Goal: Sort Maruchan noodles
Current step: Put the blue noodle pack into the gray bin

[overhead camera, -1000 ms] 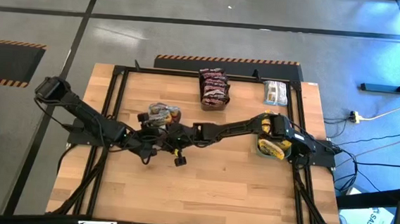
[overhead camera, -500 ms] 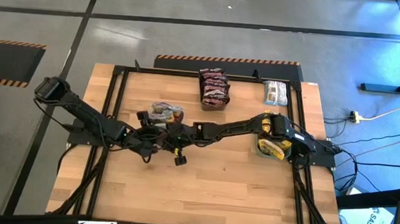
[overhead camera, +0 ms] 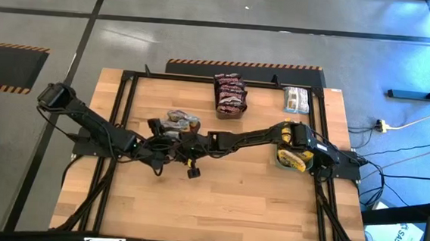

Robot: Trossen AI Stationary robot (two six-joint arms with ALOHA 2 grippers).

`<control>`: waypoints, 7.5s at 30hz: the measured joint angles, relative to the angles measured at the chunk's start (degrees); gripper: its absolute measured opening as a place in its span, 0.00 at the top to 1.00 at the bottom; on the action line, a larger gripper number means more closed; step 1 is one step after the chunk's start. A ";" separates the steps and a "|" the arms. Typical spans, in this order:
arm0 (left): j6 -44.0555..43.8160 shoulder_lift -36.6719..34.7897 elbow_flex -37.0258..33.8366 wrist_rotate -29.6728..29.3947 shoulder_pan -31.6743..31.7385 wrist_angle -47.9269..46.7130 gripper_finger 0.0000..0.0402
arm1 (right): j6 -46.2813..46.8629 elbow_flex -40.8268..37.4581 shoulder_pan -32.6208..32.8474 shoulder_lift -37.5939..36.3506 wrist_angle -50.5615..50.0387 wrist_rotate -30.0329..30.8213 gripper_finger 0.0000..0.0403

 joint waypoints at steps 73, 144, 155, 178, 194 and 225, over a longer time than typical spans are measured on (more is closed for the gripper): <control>-7.31 -6.73 14.71 10.87 1.52 -11.20 0.41 | 4.99 -0.22 0.28 0.27 -0.59 4.47 0.76; -4.57 15.43 14.62 21.57 0.63 38.67 0.41 | 40.09 -44.48 -18.94 -74.93 -48.78 34.55 0.55; -4.24 15.41 14.62 21.60 0.33 38.67 0.41 | 30.09 -44.48 -40.12 -63.18 -43.44 32.74 0.55; -1.49 15.37 14.62 21.67 0.76 38.66 0.41 | 20.74 -43.80 -67.76 -41.64 -28.12 21.12 0.83; -0.02 15.32 14.62 21.34 0.76 38.66 0.41 | 21.13 -41.24 -67.94 -31.34 -24.53 29.66 0.94; -0.20 15.32 14.62 21.32 0.70 38.42 0.41 | 19.04 -41.48 -40.19 -31.52 -27.43 26.79 0.94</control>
